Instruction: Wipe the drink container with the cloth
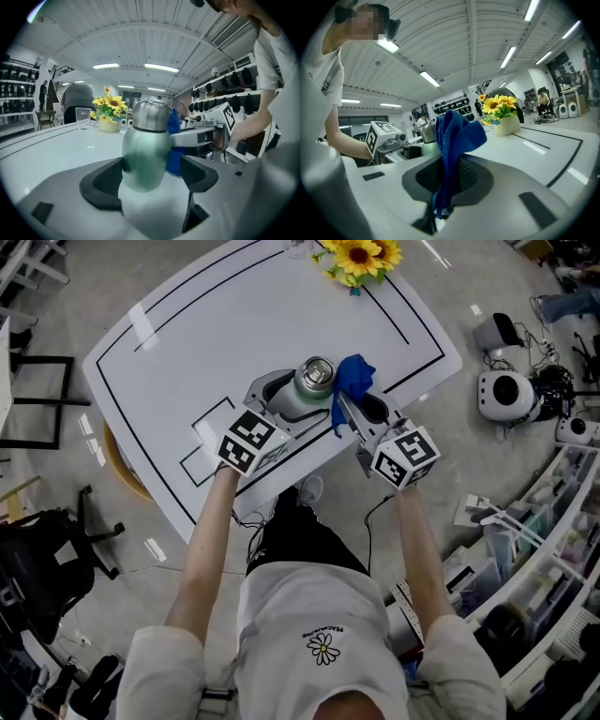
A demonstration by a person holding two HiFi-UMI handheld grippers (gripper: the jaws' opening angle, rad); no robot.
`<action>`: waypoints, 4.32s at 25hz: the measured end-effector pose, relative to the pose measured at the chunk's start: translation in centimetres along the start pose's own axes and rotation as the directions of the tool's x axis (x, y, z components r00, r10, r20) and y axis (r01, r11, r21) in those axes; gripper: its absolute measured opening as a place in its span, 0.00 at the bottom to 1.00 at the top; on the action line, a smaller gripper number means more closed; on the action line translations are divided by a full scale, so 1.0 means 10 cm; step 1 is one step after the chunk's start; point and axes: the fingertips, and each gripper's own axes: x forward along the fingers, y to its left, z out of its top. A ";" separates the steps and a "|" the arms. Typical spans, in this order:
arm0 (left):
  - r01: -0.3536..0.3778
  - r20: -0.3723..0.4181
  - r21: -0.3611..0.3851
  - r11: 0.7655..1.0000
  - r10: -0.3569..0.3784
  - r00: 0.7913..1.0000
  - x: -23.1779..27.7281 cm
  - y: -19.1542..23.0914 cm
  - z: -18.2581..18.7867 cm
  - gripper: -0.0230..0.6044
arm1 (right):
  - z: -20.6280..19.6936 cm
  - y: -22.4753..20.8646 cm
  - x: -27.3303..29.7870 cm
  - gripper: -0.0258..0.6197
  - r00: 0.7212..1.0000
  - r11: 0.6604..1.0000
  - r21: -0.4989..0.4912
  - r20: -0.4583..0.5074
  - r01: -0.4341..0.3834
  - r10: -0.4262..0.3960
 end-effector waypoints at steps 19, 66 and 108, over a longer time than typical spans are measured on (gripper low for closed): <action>-0.059 -0.072 -0.064 0.996 0.054 0.996 -0.32 -0.32 -0.22 0.63 | -0.10 0.30 -0.04 0.10 1.000 0.999 0.039 -0.006 0.026 -0.025; -0.023 -0.147 0.025 0.999 0.026 0.989 -0.32 -0.26 -0.26 0.63 | -0.15 0.33 0.00 0.10 0.999 0.999 0.026 -0.034 0.043 -0.042; 0.008 -0.166 0.048 0.999 0.000 0.986 -0.43 -0.30 -0.37 0.63 | -0.19 0.59 0.04 0.10 0.998 0.999 -0.008 -0.043 0.050 -0.050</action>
